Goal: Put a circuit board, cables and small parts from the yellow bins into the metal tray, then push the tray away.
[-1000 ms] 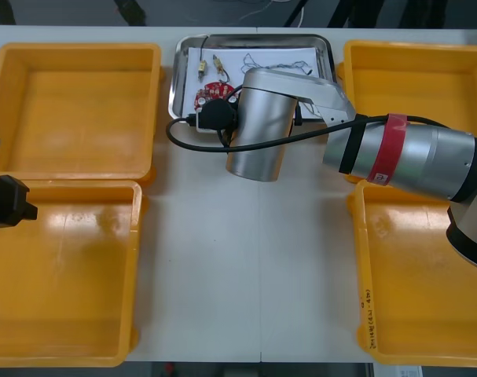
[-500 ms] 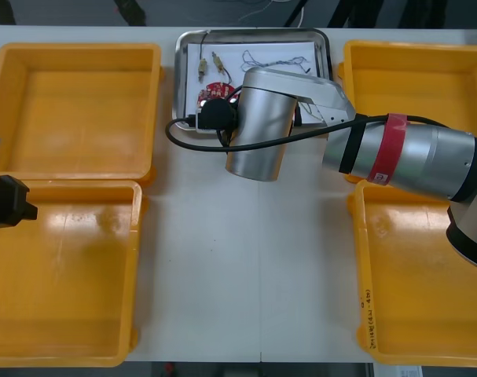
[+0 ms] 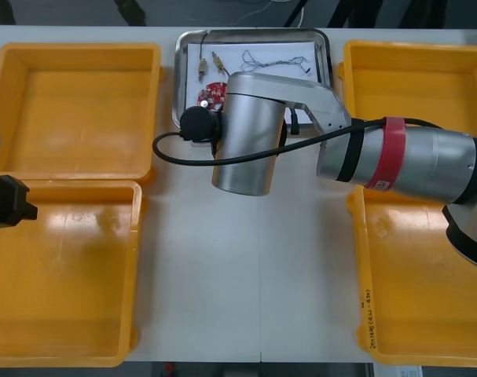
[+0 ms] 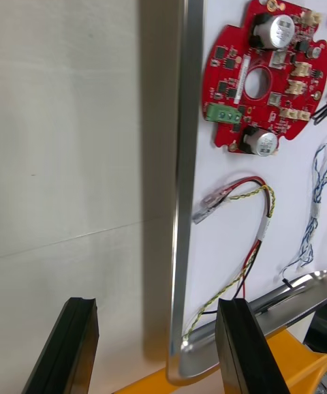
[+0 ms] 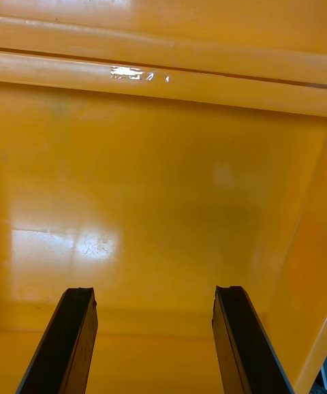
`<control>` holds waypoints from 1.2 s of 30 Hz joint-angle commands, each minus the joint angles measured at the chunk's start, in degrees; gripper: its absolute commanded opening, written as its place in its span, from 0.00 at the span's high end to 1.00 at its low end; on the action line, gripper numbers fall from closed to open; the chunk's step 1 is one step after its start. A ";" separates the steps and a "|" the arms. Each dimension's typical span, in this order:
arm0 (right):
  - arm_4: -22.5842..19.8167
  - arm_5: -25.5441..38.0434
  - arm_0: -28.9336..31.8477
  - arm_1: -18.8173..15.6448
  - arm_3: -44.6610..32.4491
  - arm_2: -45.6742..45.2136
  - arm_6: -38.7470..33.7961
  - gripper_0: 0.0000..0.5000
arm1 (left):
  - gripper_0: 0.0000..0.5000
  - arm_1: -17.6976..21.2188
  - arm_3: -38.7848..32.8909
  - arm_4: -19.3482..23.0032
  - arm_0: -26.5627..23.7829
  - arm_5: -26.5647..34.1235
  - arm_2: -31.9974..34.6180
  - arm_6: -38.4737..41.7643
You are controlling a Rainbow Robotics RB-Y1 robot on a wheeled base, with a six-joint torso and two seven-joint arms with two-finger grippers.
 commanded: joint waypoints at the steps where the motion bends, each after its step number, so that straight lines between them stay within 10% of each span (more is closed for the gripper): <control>1: -1.31 3.79 0.17 1.04 -6.20 -4.40 0.23 0.00 | 0.00 2.47 -1.60 -0.06 0.92 -0.58 1.91 -4.29; 15: -1.31 25.15 11.42 1.04 -27.47 -15.04 -7.06 0.00 | 0.00 2.47 -1.60 -0.06 0.92 -0.58 1.91 -4.29; 36: -3.07 25.55 30.49 0.96 -46.28 -38.50 -31.41 0.00 | 0.00 2.47 -1.60 -0.06 0.92 -0.58 1.91 -4.29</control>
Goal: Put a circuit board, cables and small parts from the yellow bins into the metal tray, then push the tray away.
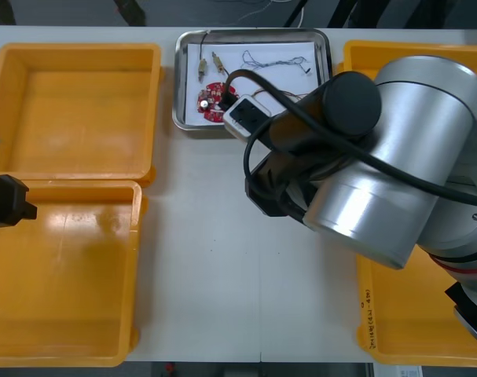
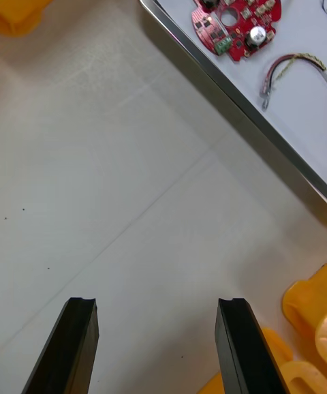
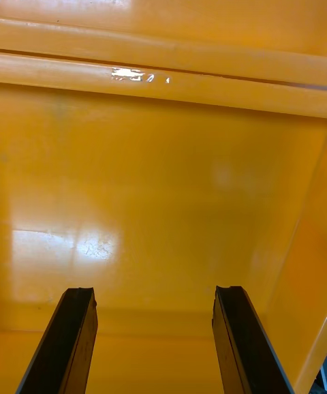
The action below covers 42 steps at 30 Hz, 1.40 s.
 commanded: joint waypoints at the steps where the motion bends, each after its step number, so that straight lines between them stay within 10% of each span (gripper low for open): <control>1: -1.06 0.20 3.16 0.91 -2.36 -7.44 -5.29 0.00 | 0.00 2.47 -1.59 -0.06 0.92 -0.56 1.76 -4.29; 25: -20.04 0.20 21.36 -7.97 -2.10 -47.69 -10.73 0.00 | 0.00 2.47 -1.59 -0.06 0.92 -0.56 1.76 -4.29; 42: -20.83 0.20 31.90 -13.07 0.98 -55.34 -7.83 0.00 | 0.00 2.47 -1.59 -0.06 0.92 -0.56 1.76 -4.29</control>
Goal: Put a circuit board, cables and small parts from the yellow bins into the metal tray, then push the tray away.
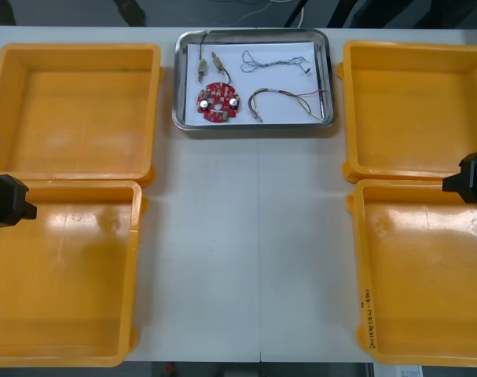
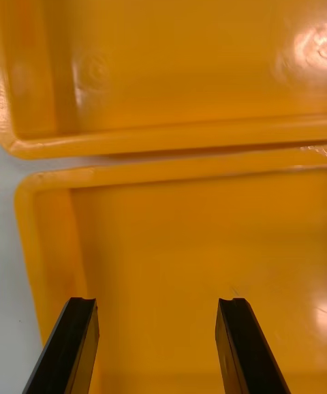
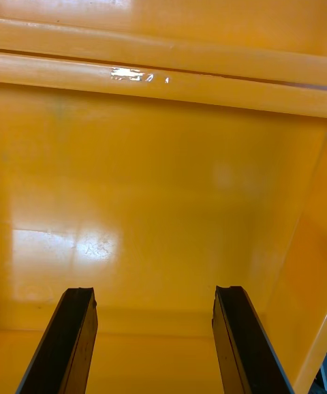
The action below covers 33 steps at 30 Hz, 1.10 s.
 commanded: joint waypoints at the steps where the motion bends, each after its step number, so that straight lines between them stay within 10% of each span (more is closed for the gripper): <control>1: -0.34 0.17 1.88 -1.86 0.27 -2.70 1.03 0.00 | 0.00 2.46 -1.55 -0.06 0.88 -0.55 1.75 -4.29; 33: 1.51 0.17 2.76 -5.81 5.10 0.38 3.67 0.00 | 0.00 2.46 -1.55 -0.06 0.88 -0.55 1.75 -4.29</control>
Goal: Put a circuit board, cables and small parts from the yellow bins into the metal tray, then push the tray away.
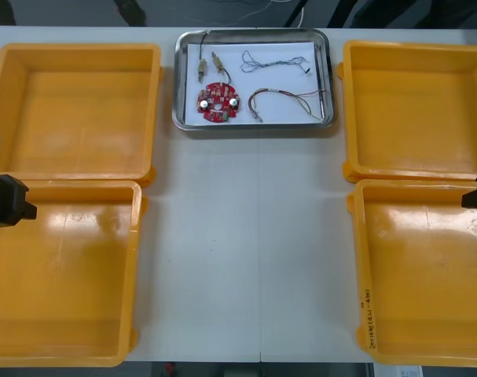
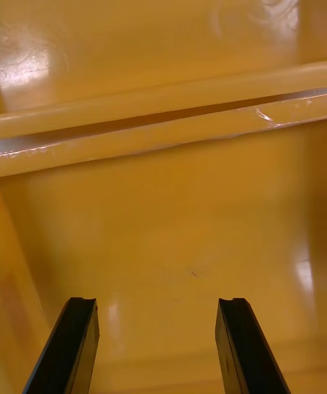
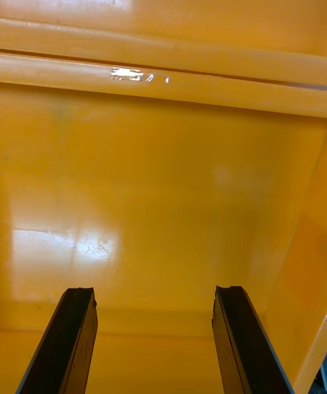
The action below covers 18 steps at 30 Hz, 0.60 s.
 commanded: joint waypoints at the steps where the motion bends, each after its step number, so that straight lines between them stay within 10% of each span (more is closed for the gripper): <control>1: -0.82 0.17 0.85 -4.21 -0.40 1.40 2.01 0.00 | 0.00 2.46 -1.55 -0.06 0.88 -0.55 1.74 -4.29; 18: -2.75 0.17 0.85 -6.23 -0.40 3.69 1.66 0.00 | 0.00 2.46 -1.55 -0.06 0.88 -0.55 1.74 -4.29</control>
